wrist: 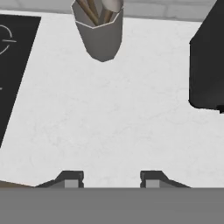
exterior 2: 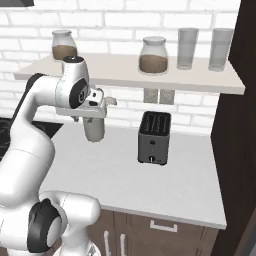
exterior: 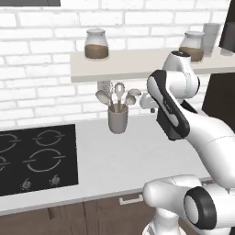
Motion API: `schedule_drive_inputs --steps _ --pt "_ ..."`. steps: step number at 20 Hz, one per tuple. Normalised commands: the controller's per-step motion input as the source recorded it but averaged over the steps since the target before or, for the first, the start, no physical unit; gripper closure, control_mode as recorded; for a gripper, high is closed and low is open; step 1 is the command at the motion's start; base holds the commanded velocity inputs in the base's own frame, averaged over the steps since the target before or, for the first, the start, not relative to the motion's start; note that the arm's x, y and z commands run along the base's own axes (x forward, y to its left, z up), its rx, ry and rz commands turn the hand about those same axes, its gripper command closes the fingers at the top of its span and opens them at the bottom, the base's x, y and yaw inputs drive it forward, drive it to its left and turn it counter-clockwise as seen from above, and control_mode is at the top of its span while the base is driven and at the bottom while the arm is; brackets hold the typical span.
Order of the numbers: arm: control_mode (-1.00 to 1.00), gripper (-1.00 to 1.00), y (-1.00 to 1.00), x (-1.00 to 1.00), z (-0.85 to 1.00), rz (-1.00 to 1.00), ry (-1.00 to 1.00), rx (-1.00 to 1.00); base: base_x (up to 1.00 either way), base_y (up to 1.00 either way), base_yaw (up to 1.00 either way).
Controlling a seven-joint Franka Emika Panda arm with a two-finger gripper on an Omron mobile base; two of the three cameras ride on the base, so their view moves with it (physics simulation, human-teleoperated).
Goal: Navigate to the toaster oven.
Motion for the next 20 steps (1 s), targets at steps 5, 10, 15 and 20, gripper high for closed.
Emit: schedule_drive_inputs --steps 5,10,15,20 --pt "1.0 -1.0 0.0 0.0 0.0 0.0 0.0 0.0 -0.03 0.0 0.0" --pt "1.0 -1.0 0.0 0.0 0.0 0.0 0.0 0.0 -0.52 0.0 0.0" --pt "1.0 -1.0 0.0 0.0 0.0 0.0 0.0 0.0 -0.15 0.0 0.0" --pt "1.0 -1.0 0.0 0.0 0.0 0.0 0.0 0.0 -0.1 0.56 0.0"
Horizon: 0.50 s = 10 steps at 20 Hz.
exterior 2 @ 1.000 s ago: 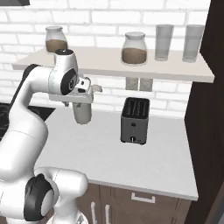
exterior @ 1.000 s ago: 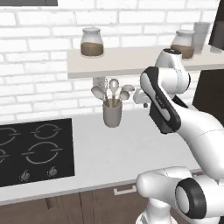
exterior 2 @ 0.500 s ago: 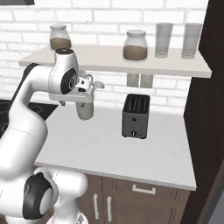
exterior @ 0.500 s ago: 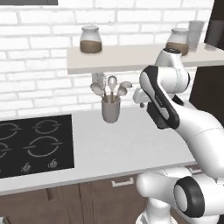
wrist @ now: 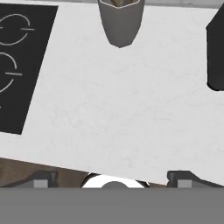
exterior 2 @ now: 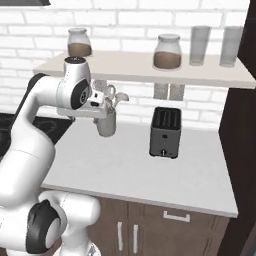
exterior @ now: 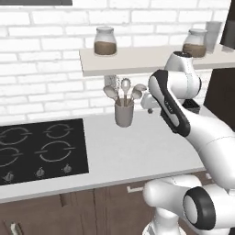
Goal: Navigate to the toaster oven.
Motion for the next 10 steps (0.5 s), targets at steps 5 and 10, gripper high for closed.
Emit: schedule_drive_inputs --steps 5,10 --pt "1.0 -1.0 0.0 0.0 0.0 0.0 0.0 0.0 -0.16 1.0 0.0" --pt "1.0 -1.0 0.0 0.0 0.0 0.0 0.0 0.0 -0.26 1.0 0.0"
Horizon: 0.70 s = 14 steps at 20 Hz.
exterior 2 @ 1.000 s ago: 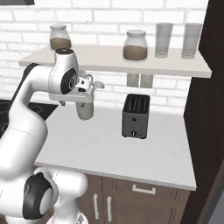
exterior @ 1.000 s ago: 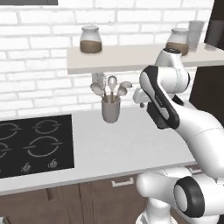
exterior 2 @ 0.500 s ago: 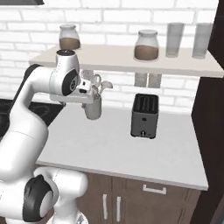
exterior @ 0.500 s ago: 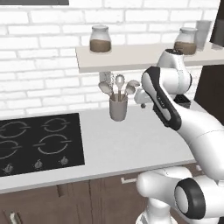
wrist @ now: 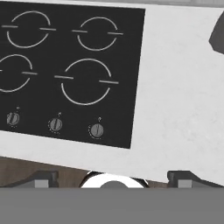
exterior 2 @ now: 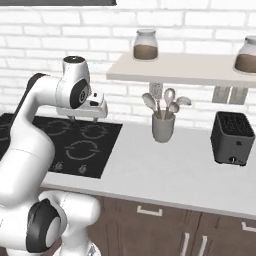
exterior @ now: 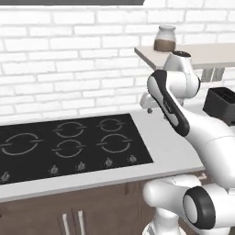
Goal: Navigate to the toaster oven.
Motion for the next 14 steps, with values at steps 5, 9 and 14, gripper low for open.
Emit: schedule_drive_inputs --steps 5,9,14 --pt "1.0 -1.0 0.0 0.0 0.0 0.0 0.0 0.0 -0.41 1.0 0.0" --pt "1.0 -1.0 0.0 0.0 0.0 0.0 0.0 0.0 -0.43 1.0 0.0" --pt "1.0 -1.0 0.0 0.0 0.0 0.0 0.0 0.0 -0.33 1.0 0.01"
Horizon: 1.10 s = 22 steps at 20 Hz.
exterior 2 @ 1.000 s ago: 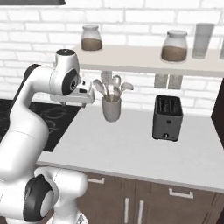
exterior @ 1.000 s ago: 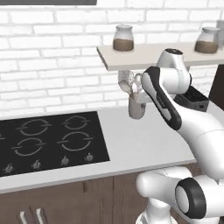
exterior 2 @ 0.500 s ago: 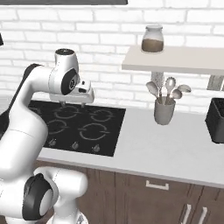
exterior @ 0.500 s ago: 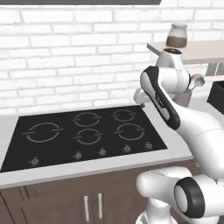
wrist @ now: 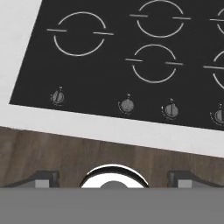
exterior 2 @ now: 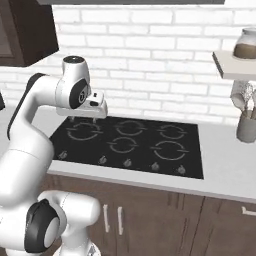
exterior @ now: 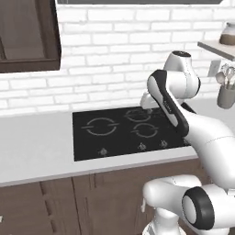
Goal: Navigate to the toaster oven.
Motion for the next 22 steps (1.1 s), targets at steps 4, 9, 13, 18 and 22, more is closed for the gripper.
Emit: schedule_drive_inputs --steps 4,9,13,18,22 --pt "1.0 -1.0 0.0 0.0 0.0 0.0 0.0 0.0 -0.2 1.0 0.01" --pt "1.0 -1.0 0.0 0.0 0.0 0.0 0.0 0.0 -0.15 1.0 0.0" --pt "1.0 -1.0 0.0 0.0 0.0 0.0 0.0 0.0 -0.17 1.0 0.0" --pt "1.0 -1.0 0.0 0.0 0.0 0.0 0.0 0.0 -0.2 1.0 0.0" --pt "1.0 -1.0 0.0 0.0 0.0 0.0 0.0 0.0 -0.18 1.0 0.0"
